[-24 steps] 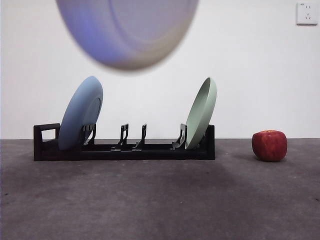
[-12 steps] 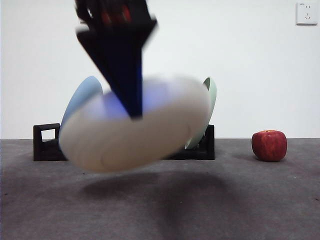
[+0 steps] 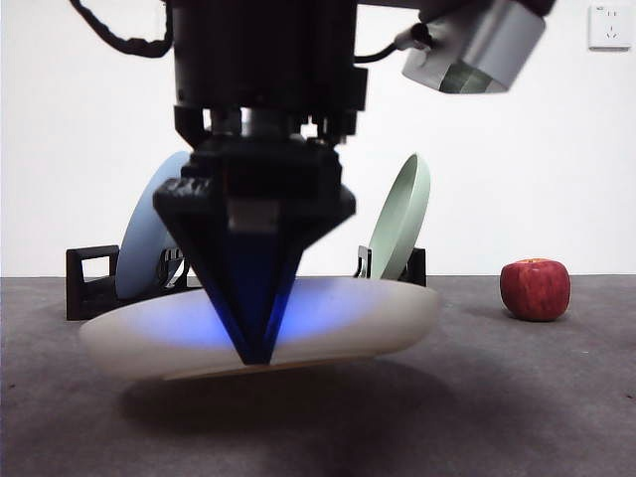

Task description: Take the yellow plate from the plate rack,put the plate on the table,take the apple from the table,put the apple in the plate

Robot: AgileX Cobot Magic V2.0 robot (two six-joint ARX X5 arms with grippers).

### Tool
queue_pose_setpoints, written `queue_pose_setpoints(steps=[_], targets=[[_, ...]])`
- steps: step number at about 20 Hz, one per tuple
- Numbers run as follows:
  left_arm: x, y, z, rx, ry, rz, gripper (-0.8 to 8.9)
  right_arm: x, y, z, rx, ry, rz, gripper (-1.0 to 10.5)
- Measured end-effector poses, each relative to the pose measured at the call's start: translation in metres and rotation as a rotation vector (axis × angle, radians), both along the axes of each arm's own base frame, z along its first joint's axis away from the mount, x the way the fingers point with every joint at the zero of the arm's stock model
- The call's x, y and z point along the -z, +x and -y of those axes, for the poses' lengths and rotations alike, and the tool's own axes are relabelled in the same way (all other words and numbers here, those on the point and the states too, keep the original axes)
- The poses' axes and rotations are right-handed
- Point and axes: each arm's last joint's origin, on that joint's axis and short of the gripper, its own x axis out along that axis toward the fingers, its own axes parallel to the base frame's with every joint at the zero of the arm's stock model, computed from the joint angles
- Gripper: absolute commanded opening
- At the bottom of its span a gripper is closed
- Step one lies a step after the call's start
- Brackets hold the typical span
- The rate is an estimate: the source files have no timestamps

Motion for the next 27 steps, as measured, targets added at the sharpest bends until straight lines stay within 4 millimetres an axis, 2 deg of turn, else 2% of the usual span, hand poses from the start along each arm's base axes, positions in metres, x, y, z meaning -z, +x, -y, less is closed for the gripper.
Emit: queue_pose_setpoints(steps=[1, 4, 5, 8, 10, 12, 13, 15, 16, 17, 18, 23, 27], targets=[[0.001, 0.000, 0.001, -0.002, 0.001, -0.001, 1.17, 0.000, 0.000, 0.000, -0.001, -0.001, 0.001, 0.0], [0.001, 0.000, 0.002, -0.043, -0.031, -0.003, 6.03, 0.000, 0.000, 0.000, -0.002, -0.002, 0.002, 0.0], [0.001, 0.000, 0.002, -0.053, -0.035, -0.002, 6.34, 0.000, 0.000, 0.000, -0.002, -0.002, 0.002, 0.0], [0.001, 0.001, 0.002, -0.064, -0.035, -0.003, 6.31, 0.000, 0.000, 0.000, -0.002, -0.002, 0.002, 0.0], [-0.003, 0.000, 0.000, -0.067, -0.008, -0.014, 6.28, 0.000, 0.000, 0.000, -0.002, -0.002, 0.002, 0.0], [-0.015, 0.000, 0.003, -0.070, -0.015, -0.038, 6.23, 0.000, 0.001, 0.000, 0.003, -0.007, 0.007, 0.0], [-0.027, 0.000, 0.005, -0.076, -0.031, -0.072, 5.63, 0.000, 0.002, 0.001, 0.015, -0.019, 0.011, 0.0], [-0.044, -0.001, 0.008, -0.075, -0.061, -0.119, 3.47, 0.000, 0.006, 0.001, 0.023, -0.023, 0.019, 0.0], [-0.056, -0.002, 0.008, -0.071, -0.097, -0.151, 1.65, 0.000, 0.008, 0.001, 0.027, -0.022, 0.025, 0.0], [-0.069, -0.003, 0.008, -0.067, -0.144, -0.180, 0.26, 0.000, 0.011, 0.001, 0.031, -0.022, 0.019, 0.0], [-0.082, -0.005, 0.005, -0.065, -0.203, -0.201, -0.13, -0.001, 0.014, 0.002, 0.040, -0.027, 0.013, 0.0], [-0.140, -0.023, -0.035, -0.024, -0.442, -0.249, -0.08, -0.028, 0.039, 0.005, 0.116, -0.100, 0.030, 0.0], [-0.178, -0.038, -0.079, 0.005, -0.587, -0.221, -0.08, -0.054, 0.069, 0.006, 0.130, -0.116, 0.038, 0.0]])
